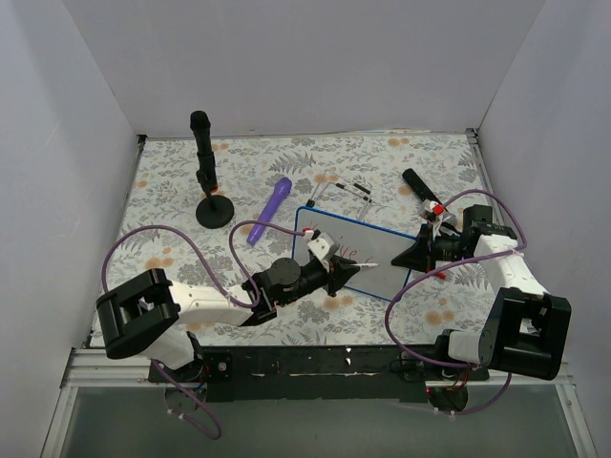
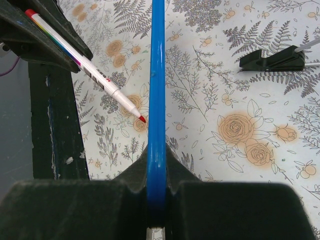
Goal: Write a sentence on the whiteboard
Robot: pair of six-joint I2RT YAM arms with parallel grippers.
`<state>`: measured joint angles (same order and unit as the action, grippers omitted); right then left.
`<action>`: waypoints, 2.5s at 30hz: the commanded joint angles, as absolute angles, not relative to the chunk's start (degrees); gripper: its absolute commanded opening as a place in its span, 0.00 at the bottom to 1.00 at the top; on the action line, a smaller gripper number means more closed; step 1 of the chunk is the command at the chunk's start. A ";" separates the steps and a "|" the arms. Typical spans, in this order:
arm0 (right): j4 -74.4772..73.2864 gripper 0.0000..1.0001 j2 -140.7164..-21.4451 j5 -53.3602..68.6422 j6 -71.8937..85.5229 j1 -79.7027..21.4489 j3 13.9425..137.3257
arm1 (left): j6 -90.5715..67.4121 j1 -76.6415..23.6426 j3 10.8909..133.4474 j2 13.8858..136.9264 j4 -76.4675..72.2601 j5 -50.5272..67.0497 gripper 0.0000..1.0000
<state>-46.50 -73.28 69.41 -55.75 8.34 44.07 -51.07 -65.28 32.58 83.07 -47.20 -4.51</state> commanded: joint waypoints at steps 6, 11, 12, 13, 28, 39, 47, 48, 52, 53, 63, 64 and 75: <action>-47.37 0.01 -73.48 72.25 -56.69 8.26 45.26 | -49.31 -65.48 35.16 83.93 -48.34 -5.63 0.00; -47.55 0.01 -73.48 72.25 -56.69 8.26 45.26 | -48.96 -65.48 35.95 84.64 -48.43 -5.54 0.00; -47.55 0.01 -73.48 72.33 -56.69 8.26 45.18 | -48.87 -65.48 36.03 84.90 -48.43 -5.54 0.00; -47.55 0.01 -73.48 72.25 -56.69 8.26 45.26 | -48.87 -65.48 36.12 85.08 -48.34 -5.54 0.00; -47.55 0.01 -73.30 72.16 -56.69 8.26 45.26 | -48.16 -65.48 34.98 84.46 -49.66 -9.40 0.00; -47.55 0.01 -73.48 72.25 -56.78 8.26 45.18 | -47.99 -65.39 33.49 82.97 -49.13 -11.25 0.00; -47.37 0.01 -73.56 72.07 -56.69 8.26 45.18 | -47.73 -65.39 32.70 82.44 -48.34 -11.51 0.00; -47.37 0.01 -73.56 72.16 -56.69 8.17 45.18 | -47.72 -65.39 32.43 82.18 -48.34 -11.60 0.00; -47.37 0.01 -73.56 72.07 -56.69 8.26 45.09 | -47.46 -65.39 31.64 81.65 -47.81 -12.04 0.00; -47.37 0.01 -73.56 72.07 -56.69 8.26 45.09 | -47.46 -65.39 31.55 81.48 -47.73 -11.95 0.00; -47.28 0.01 -73.48 71.98 -56.60 8.26 45.09 | -47.64 -65.39 31.90 83.06 -47.29 -10.20 0.00; -47.29 0.01 -73.48 71.98 -56.60 8.26 45.09 | -47.64 -65.39 31.90 83.14 -47.11 -10.20 0.00; -47.29 0.01 -73.56 71.98 -56.60 8.26 45.09 | -47.55 -65.39 31.82 83.85 -46.14 -9.41 0.00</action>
<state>-46.46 -73.56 69.49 -55.83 8.34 44.07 -48.82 -65.58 32.18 83.90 -47.62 -8.64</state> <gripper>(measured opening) 0.089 0.130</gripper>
